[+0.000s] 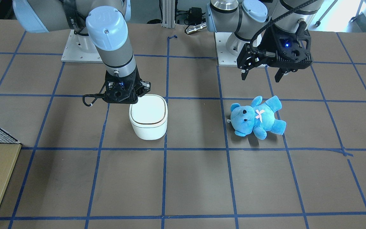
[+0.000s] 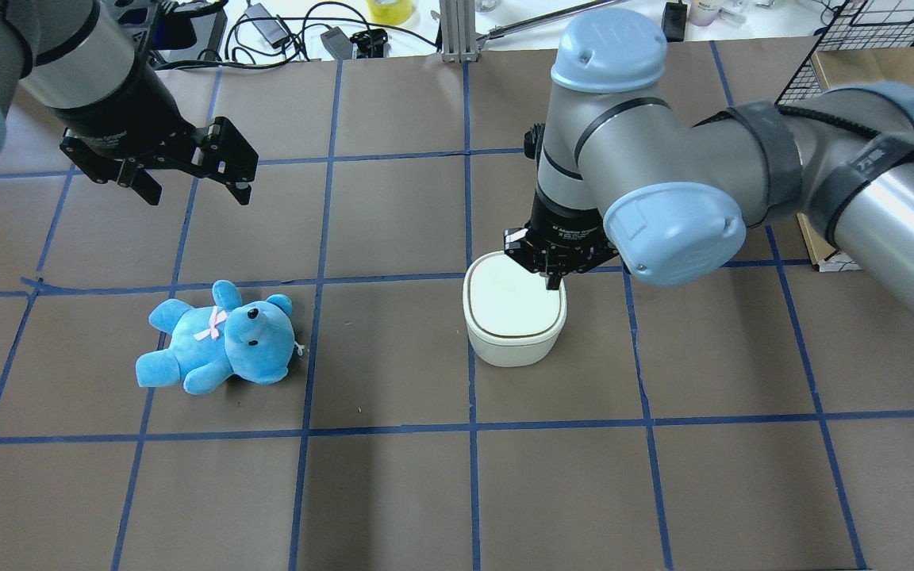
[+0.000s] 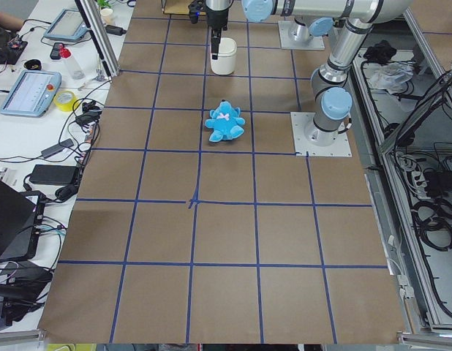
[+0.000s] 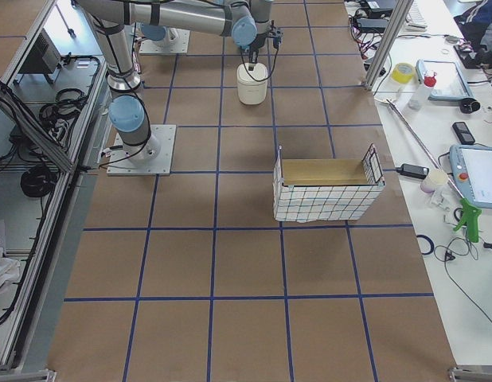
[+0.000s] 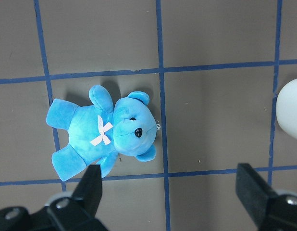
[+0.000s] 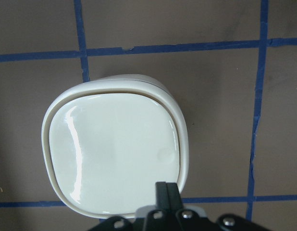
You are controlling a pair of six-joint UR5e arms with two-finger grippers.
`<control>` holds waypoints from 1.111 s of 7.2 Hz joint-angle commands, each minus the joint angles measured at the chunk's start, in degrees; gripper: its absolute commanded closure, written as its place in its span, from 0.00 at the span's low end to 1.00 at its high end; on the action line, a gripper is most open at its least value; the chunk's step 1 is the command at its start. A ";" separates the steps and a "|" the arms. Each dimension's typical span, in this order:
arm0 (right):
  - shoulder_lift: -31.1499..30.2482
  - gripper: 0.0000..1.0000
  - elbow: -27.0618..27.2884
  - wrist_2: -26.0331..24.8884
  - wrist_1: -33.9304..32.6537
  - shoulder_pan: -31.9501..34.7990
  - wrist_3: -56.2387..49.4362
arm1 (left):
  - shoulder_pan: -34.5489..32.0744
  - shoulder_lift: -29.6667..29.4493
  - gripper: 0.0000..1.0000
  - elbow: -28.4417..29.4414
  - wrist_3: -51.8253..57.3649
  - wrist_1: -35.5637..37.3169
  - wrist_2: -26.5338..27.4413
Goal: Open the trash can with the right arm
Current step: 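Lower the right gripper onto the lid of the white trash can, then press the right gripper down on the lid edge to flip it open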
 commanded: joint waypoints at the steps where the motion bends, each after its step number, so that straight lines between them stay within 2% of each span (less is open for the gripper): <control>1: 2.56 1.00 1.79 -0.28 -3.21 0.50 0.03 | 0.00 0.00 0.00 0.00 0.00 0.00 0.00; 6: 2.67 1.00 2.94 -0.64 -5.07 0.51 -0.23 | 0.00 0.00 0.00 0.00 0.00 0.00 0.00; 7: 2.06 0.87 2.33 -0.72 -5.07 0.51 -0.05 | 0.00 0.00 0.00 0.00 0.00 0.00 0.00; 8: -0.82 0.01 0.67 -0.90 -4.63 0.51 -0.31 | 0.00 0.00 0.00 0.00 0.00 0.00 0.09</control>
